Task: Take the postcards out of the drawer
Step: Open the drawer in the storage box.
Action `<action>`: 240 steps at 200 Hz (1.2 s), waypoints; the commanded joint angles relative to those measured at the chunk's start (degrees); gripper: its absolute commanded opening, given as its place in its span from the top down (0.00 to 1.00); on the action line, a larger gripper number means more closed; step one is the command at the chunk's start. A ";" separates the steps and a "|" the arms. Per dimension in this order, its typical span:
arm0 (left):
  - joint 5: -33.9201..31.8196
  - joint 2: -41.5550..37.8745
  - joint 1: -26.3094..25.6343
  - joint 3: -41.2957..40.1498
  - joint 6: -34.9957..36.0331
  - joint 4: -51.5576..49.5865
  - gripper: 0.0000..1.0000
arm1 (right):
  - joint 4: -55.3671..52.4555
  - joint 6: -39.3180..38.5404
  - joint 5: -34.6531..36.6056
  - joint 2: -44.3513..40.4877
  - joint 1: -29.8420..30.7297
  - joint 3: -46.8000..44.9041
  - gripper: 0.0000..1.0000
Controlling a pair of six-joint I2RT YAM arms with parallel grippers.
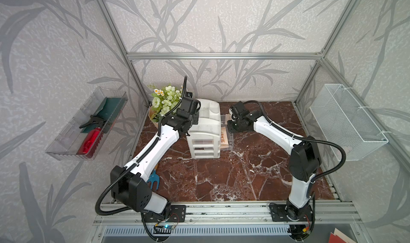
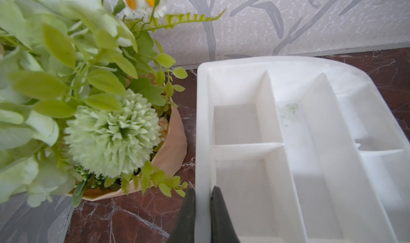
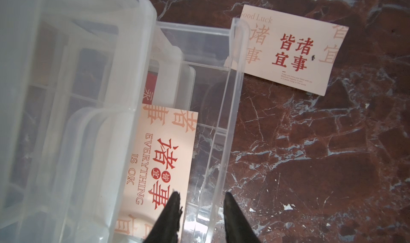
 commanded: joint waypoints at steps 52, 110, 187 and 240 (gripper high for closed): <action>1.06 3.32 0.51 -4.19 -0.03 -9.60 1.00 | -1.64 -0.70 0.96 3.27 -0.48 3.20 0.72; 1.14 3.11 0.53 -4.91 -0.03 -9.23 1.00 | -1.67 -0.76 0.61 3.53 -0.87 3.26 0.79; 0.42 1.97 0.52 -5.60 0.05 -8.33 1.00 | -3.07 -1.46 1.00 1.08 -2.61 1.16 0.87; 0.07 1.61 0.46 -6.17 0.32 -8.00 1.00 | -3.69 -2.23 1.86 -1.03 -3.67 -0.58 0.87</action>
